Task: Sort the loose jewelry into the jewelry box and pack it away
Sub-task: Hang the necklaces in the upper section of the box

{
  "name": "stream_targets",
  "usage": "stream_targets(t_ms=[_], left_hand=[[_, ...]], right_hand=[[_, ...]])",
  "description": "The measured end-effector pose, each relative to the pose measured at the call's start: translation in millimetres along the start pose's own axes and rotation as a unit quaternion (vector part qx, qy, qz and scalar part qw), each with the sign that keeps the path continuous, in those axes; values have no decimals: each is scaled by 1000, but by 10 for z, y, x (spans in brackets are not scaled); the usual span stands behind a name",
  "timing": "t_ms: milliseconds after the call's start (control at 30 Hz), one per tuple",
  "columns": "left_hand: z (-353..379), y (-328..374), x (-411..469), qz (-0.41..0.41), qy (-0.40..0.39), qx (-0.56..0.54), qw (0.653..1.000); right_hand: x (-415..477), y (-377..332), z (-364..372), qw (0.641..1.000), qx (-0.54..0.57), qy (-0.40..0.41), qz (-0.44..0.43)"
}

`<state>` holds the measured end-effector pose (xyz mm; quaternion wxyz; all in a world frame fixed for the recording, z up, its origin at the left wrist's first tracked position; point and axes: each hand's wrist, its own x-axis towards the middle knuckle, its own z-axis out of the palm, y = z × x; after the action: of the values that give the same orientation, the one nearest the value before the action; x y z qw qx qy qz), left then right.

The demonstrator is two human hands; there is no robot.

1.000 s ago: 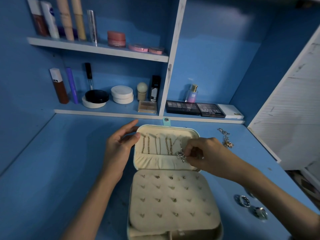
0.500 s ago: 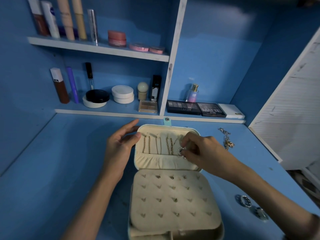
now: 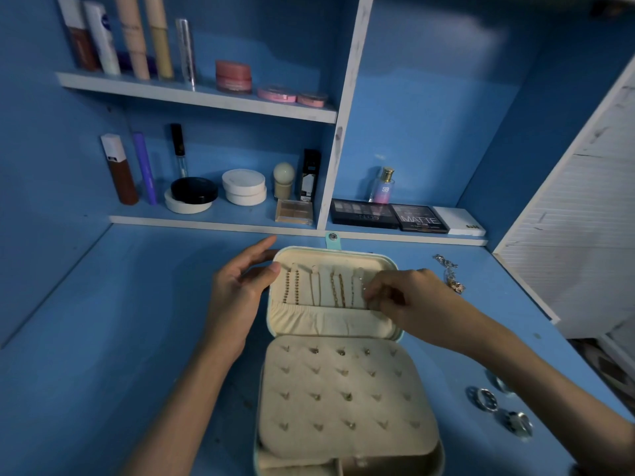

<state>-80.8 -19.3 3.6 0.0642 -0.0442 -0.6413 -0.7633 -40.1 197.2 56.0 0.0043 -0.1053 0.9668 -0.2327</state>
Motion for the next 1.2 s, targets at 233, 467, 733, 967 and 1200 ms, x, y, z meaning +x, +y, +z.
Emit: stream_targets(t_ms=[233,467,733,967,1200], left_hand=[[-6,-15,11,4,-3,0,1000],[-1,-14,8,6,-4,-6,1000],[0,-18,11,6,-4,-7,1000],[-1,-15,13,8,-4,-6,1000],[-3,-15,9,8,-2,-4,1000]], right_hand=[[7,-38,-53,1000,-16,-15,17],[6,-55,-43,996,-56,-64,27],[34,-30,-50,989,-87,-117,-10],[27,8,-46,995,-22,-94,5],[29,6,-44,992,-58,-108,-14]])
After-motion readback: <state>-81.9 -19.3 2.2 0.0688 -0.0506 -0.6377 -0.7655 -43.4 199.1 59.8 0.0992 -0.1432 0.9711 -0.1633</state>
